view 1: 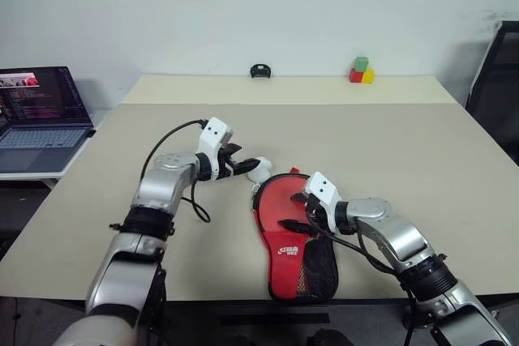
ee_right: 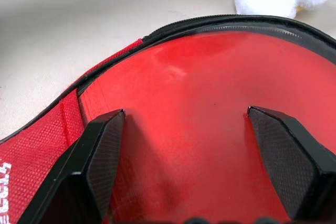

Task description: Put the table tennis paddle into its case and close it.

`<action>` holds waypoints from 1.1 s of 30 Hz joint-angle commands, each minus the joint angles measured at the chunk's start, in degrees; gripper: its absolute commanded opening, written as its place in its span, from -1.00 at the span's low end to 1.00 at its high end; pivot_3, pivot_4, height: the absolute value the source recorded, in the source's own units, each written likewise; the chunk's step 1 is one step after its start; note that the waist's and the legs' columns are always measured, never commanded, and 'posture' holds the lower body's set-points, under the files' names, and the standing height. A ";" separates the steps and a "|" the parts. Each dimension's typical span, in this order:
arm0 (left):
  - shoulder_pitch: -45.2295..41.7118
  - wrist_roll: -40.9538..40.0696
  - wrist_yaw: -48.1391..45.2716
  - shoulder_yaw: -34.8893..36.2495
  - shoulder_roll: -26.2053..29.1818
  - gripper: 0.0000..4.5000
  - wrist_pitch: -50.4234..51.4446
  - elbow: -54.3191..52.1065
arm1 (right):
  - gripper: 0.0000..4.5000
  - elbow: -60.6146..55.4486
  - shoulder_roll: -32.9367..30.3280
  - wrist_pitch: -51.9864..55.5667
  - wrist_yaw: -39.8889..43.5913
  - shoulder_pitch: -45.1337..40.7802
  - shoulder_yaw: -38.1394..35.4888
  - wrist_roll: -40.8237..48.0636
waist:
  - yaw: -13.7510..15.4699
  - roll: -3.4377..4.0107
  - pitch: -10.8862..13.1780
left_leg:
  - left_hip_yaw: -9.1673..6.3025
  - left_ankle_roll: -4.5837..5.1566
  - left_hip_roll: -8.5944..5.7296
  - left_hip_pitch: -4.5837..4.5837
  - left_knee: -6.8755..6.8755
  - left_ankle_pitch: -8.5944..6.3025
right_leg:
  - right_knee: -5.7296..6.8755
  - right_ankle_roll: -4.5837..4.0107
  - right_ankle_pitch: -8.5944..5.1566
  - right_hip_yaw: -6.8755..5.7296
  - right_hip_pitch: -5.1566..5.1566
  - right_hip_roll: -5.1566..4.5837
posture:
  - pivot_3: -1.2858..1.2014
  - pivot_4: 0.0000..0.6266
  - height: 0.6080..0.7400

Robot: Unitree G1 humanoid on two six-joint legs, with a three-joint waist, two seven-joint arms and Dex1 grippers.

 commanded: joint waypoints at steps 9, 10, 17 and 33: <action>-10.70 7.52 -5.77 -2.45 -4.50 0.77 -9.59 25.92 | 0.80 -0.50 1.86 2.47 -1.17 2.90 -0.28 -1.30 | 0.12 -0.01 0.00 | 0.00 0.00 -0.01 -0.04 0.00 0.00 | -0.02 0.01 0.00 -0.03 -0.01 0.00 | 0.03 -0.52 1.00; -10.79 8.02 -6.26 -2.57 -4.90 0.77 -10.08 26.87 | 0.80 -0.63 2.01 2.52 -1.33 3.00 -0.41 -1.30 | 0.12 -0.01 0.00 | 0.00 0.00 -0.02 -0.04 0.01 0.00 | -0.02 0.01 0.00 -0.02 -0.01 -0.01 | 0.03 -0.52 1.00; -11.38 9.59 -6.12 -1.75 -6.72 0.04 -12.40 29.90 | 0.82 -1.17 2.44 2.81 -1.84 3.32 -0.76 -1.55 | 0.14 -0.02 -0.01 | 0.00 0.00 -0.02 -0.03 0.02 0.00 | 0.03 0.01 0.00 -0.01 0.00 -0.01 | 0.03 -0.52 1.00; -14.45 12.17 -4.38 -1.42 -8.98 -0.95 -16.35 31.24 | 0.82 3.51 1.02 8.65 -4.84 2.86 -0.96 -4.05 | 0.31 -0.08 -0.05 | -0.02 0.00 -0.03 -0.02 0.05 0.00 | 0.09 0.01 0.00 -0.04 0.02 -0.02 | 0.03 -0.52 1.00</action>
